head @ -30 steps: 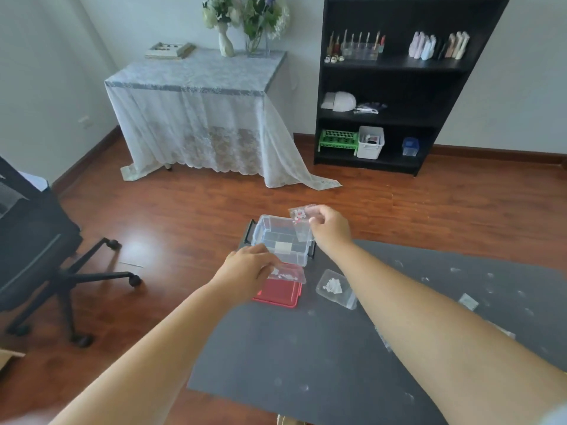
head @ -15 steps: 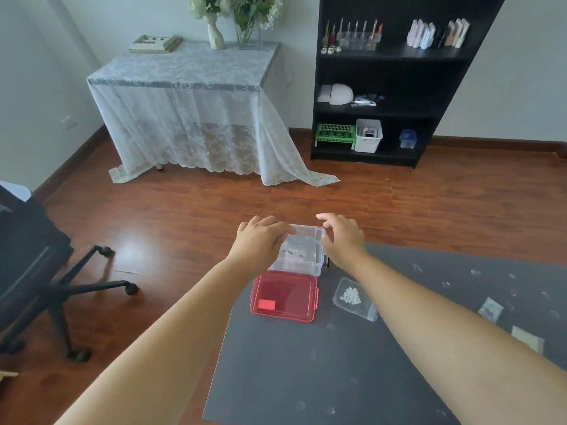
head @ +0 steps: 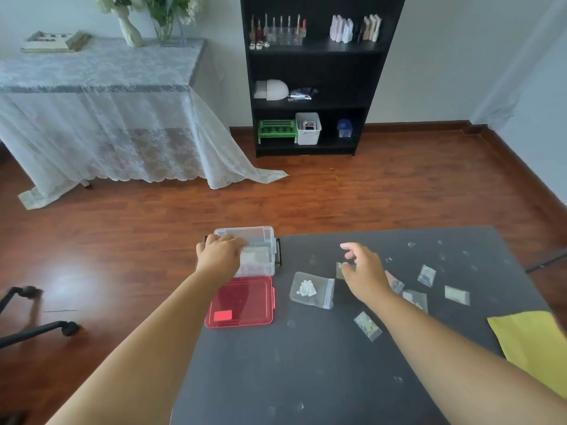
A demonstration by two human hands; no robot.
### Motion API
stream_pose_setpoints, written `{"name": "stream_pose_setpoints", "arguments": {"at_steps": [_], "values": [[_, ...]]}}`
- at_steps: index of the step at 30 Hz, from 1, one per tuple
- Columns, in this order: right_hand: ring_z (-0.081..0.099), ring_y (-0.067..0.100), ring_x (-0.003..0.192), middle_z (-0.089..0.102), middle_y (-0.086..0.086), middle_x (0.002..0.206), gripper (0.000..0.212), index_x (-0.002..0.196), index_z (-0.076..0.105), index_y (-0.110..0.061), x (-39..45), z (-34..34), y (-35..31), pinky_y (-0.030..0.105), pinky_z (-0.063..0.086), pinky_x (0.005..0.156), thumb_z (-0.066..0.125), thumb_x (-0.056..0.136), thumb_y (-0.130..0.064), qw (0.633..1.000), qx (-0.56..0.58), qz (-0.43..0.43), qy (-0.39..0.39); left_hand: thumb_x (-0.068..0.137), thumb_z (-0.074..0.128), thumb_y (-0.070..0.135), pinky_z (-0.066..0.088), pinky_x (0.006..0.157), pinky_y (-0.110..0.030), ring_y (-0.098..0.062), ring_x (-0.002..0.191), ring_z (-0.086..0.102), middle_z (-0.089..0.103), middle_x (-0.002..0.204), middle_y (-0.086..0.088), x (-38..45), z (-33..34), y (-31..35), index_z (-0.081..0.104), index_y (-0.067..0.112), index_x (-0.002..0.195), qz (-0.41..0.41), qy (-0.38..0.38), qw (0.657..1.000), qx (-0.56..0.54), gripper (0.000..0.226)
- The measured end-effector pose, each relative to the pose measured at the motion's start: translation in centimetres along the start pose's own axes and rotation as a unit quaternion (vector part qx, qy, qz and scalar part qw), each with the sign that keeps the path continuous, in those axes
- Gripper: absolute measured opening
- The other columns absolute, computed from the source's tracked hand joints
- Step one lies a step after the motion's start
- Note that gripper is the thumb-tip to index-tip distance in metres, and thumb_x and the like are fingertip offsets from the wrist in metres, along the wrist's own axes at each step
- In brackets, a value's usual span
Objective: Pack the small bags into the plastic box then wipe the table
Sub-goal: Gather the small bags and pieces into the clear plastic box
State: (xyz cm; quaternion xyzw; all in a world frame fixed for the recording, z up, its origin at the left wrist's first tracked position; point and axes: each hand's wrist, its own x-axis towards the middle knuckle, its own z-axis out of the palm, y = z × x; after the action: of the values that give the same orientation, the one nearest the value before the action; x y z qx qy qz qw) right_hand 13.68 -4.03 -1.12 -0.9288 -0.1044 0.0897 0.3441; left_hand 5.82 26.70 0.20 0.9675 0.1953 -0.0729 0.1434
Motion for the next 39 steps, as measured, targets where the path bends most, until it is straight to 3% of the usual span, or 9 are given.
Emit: {"name": "stream_pose_setpoints", "arguments": {"at_steps": [4,6,9,11,14,20,29,34,39], "values": [[0.045,0.024,0.111,0.058,-0.001,0.116,0.044,0.126,0.055,-0.026,0.1,-1.0,1.6,0.04,0.043,0.09,0.052,0.085,-0.009,0.999,-0.035,0.026,0.003,0.093,0.045,0.021,0.028,0.094,-0.045,-0.029,0.118,0.038,0.055,0.129,0.01,-1.7,0.3,1.6,0.061,0.033,0.122,0.024,0.123,0.992,-0.021,0.036],[0.044,0.025,0.114,0.058,0.001,0.12,0.044,0.126,0.055,-0.026,0.2,-1.7,2.3,0.042,0.043,0.092,0.052,0.086,-0.009,0.997,-0.057,0.043,-0.003,0.089,0.053,0.016,0.034,0.086,-0.041,-0.03,0.106,0.047,0.062,0.116,0.005,-3.0,0.4,4.1,0.066,0.028,0.115,0.108,0.158,0.98,-0.058,0.032],[0.042,0.026,0.117,0.054,0.001,0.123,0.042,0.125,0.054,-0.027,0.0,-2.7,3.6,0.043,0.042,0.093,0.053,0.086,-0.011,0.993,-0.083,0.078,-0.02,0.084,0.056,0.013,0.043,0.076,-0.036,-0.029,0.089,0.056,0.062,0.101,0.0,-5.1,1.6,8.3,0.068,0.023,0.108,0.268,0.097,0.954,-0.091,0.029],[0.043,0.027,0.114,0.052,0.002,0.122,0.041,0.123,0.055,-0.027,-0.5,-3.3,4.6,0.04,0.042,0.091,0.051,0.086,-0.01,0.991,-0.102,0.084,-0.034,0.088,0.054,0.019,0.046,0.08,-0.037,-0.026,0.095,0.055,0.058,0.108,0.001,-5.8,3.1,10.7,0.063,0.024,0.117,0.304,-0.001,0.95,-0.068,0.031],[0.045,0.028,0.11,0.051,0.002,0.118,0.037,0.119,0.057,-0.027,-1.2,-3.8,6.1,0.037,0.041,0.091,0.054,0.086,-0.01,0.986,-0.134,0.072,-0.061,0.09,0.05,0.023,0.042,0.094,-0.037,-0.023,0.113,0.048,0.051,0.127,0.002,-5.4,5.0,12.8,0.052,0.027,0.131,0.282,-0.107,0.953,-0.003,0.041],[0.044,0.025,0.111,0.047,0.0,0.121,0.023,0.111,0.064,-0.024,-1.7,-4.3,8.3,0.033,0.041,0.09,0.063,0.088,-0.02,0.988,-0.128,0.061,-0.068,0.088,0.058,0.032,0.035,0.104,-0.038,-0.024,0.129,0.037,0.04,0.143,0.005,-3.5,5.4,13.5,0.051,0.03,0.129,0.216,-0.154,0.963,0.05,0.042],[0.048,0.029,0.113,0.053,0.004,0.119,0.029,0.109,0.064,-0.025,-2.2,-6.0,10.3,0.041,0.045,0.088,0.069,0.082,-0.019,0.99,-0.112,0.077,-0.029,0.076,0.072,0.035,0.037,0.1,-0.042,-0.028,0.12,0.04,0.042,0.13,0.003,-3.6,6.1,13.9,0.042,0.029,0.132,0.18,-0.152,0.969,0.079,0.064],[0.047,0.031,0.115,0.054,0.005,0.12,0.031,0.113,0.063,-0.026,-2.0,-6.8,11.1,0.039,0.041,0.088,0.068,0.083,-0.025,0.99,-0.121,0.066,-0.037,0.081,0.067,0.034,0.035,0.093,-0.037,-0.026,0.111,0.041,0.044,0.113,0.003,-3.7,5.7,14.0,0.056,0.031,0.116,0.185,-0.139,0.968,0.093,0.037],[0.046,0.024,0.113,0.054,-0.002,0.118,0.033,0.116,0.061,-0.026,-0.4,-5.5,7.9,0.035,0.039,0.091,0.068,0.084,-0.029,0.991,-0.097,-0.05,-0.081,0.093,0.048,0.023,0.035,0.085,-0.033,-0.02,0.106,0.054,0.057,0.107,0.006,-4.4,4.7,14.3,0.062,0.029,0.104,0.165,-0.139,0.976,0.025,0.018]]}}
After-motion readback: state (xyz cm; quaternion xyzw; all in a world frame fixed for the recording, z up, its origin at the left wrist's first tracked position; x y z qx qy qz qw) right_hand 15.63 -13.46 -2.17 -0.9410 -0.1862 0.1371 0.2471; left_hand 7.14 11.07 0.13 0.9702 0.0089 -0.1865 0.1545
